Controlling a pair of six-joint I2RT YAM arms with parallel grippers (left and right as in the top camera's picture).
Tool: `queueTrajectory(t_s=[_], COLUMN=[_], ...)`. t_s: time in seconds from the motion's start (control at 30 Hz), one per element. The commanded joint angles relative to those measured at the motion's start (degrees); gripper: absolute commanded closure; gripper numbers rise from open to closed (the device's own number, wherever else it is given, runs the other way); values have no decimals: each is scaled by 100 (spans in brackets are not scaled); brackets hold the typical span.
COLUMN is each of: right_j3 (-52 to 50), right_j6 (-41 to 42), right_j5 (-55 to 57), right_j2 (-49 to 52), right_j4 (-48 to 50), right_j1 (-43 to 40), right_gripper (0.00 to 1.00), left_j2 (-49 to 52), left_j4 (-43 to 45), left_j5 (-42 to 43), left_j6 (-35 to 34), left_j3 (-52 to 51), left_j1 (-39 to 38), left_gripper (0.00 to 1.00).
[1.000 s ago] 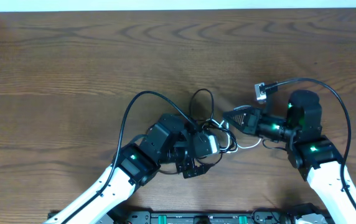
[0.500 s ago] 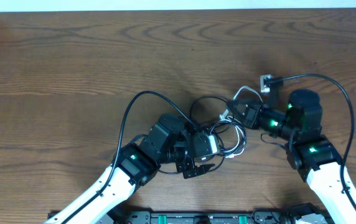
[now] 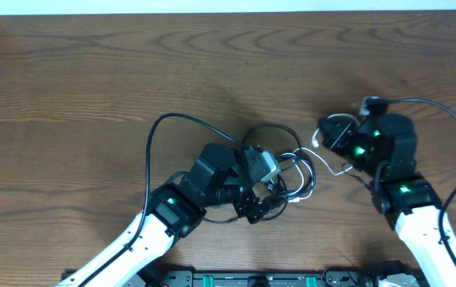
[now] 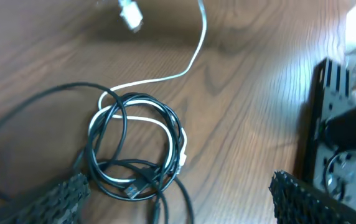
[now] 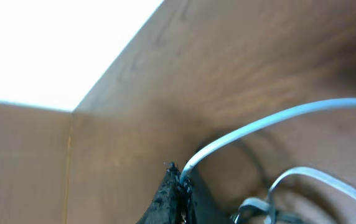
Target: Untangle cables
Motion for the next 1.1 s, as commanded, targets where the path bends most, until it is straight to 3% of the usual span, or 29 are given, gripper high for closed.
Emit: queueTrajectory(t_s=[0.0, 0.03, 0.07, 0.13, 0.2, 0.4, 0.57, 0.73, 0.83, 1.07], right_j3=[20, 20, 20, 20, 20, 17, 13, -17, -146, -378], right_j6=[-297, -396, -433, -426, -599, -2343, -2896, -2872, -2575, -2234], right_j5=[245, 262, 317, 542, 400, -1513, -1648, -702, -365, -61], right_j2=[-146, -162, -175, -175, -175, -168, -133, -61, 170, 1067], right_j4=[-212, -365, -520, -1137, -1794, -2396, -2841, -3093, -3049, -2227], right_j1=[-566, -739, -890, -1246, -1432, -1128, -570, -68, 105, 179], right_gripper=[99, 95, 83, 20, 1, 2, 4, 17, 31, 31], left_j2=[243, 313, 396, 599, 813, 927, 925, 925, 925, 925], left_j4=[83, 85, 85, 92, 94, 87, 59, 55, 55, 39], left_j5=[-232, -363, -516, -835, -1327, -2804, -3641, -3849, -3847, -3847], left_j6=[-988, -1121, -1255, -1537, -1908, -3091, -3860, -3969, -3969, -3967], left_j3=[26, 26, 26, 26, 26, 26, 26, 26, 26, 26], left_j1=[-2, -2, -2, -2, -2, 0, 0, 0, 22, 74], left_gripper=[6, 6, 6, 6, 6, 6, 6, 6, 6, 6])
